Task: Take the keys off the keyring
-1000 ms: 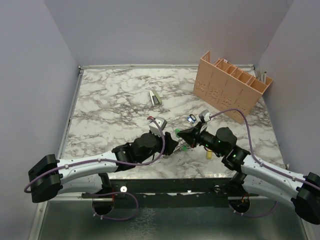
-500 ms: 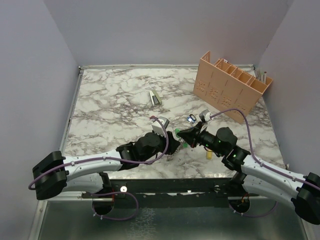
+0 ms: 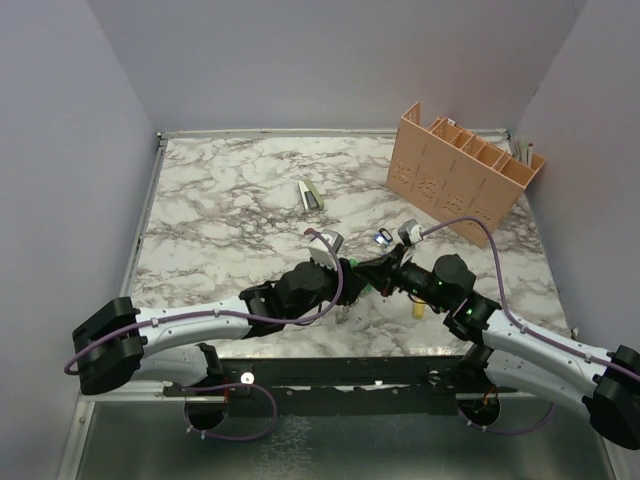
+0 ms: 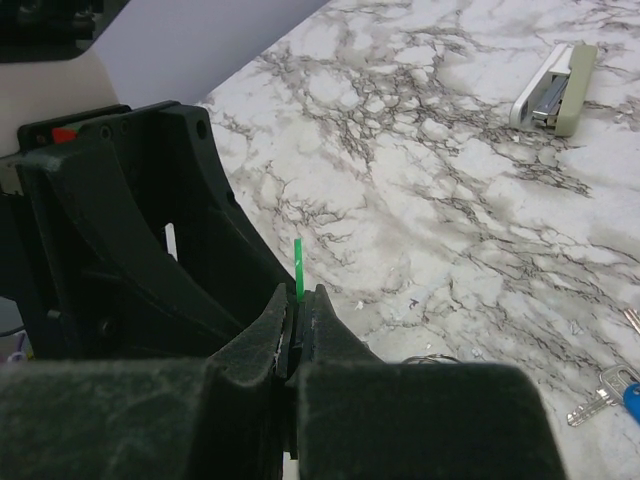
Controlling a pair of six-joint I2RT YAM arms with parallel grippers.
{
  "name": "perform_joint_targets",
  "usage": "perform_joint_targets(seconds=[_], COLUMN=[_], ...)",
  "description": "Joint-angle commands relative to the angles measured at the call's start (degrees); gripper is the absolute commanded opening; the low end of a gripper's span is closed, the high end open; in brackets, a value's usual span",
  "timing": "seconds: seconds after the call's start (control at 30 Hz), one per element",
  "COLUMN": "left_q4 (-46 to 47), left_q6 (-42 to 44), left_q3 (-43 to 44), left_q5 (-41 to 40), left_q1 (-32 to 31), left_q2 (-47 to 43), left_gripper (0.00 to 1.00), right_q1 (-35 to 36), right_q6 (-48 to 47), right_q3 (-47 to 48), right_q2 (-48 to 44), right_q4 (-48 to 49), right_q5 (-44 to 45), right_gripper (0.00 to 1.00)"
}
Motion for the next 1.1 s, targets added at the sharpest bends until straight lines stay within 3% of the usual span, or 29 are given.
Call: perform_joint_targets(seconds=[0.0, 0.73, 0.9, 1.07], left_q4=[1.6, -3.3, -1.1, 0.9], left_q6=[-0.7, 2.7, 2.8, 2.6], left_q3=[2.1, -0.9, -2.6, -3.4], left_q5=[-1.5, -3.9, -2.7, -2.0], left_q1=[0.1, 0.1, 0.2, 0.2], left_q2=[2.0, -1.0, -1.6, -1.3], left_gripper=[0.42, 0.4, 0.17, 0.09], right_q1=[0.0, 0.0, 0.0, 0.0], right_q6=[0.3, 0.4, 0.8, 1.6], right_q3=[0.4, -0.3, 0.3, 0.6], right_q2=[-1.0, -4.3, -2.5, -0.8], right_q4=[2.4, 0.7, 0.8, 1.4], right_q5=[-2.0, 1.5, 0.8, 0.4], right_gripper=[0.01, 0.01, 0.01, 0.02])
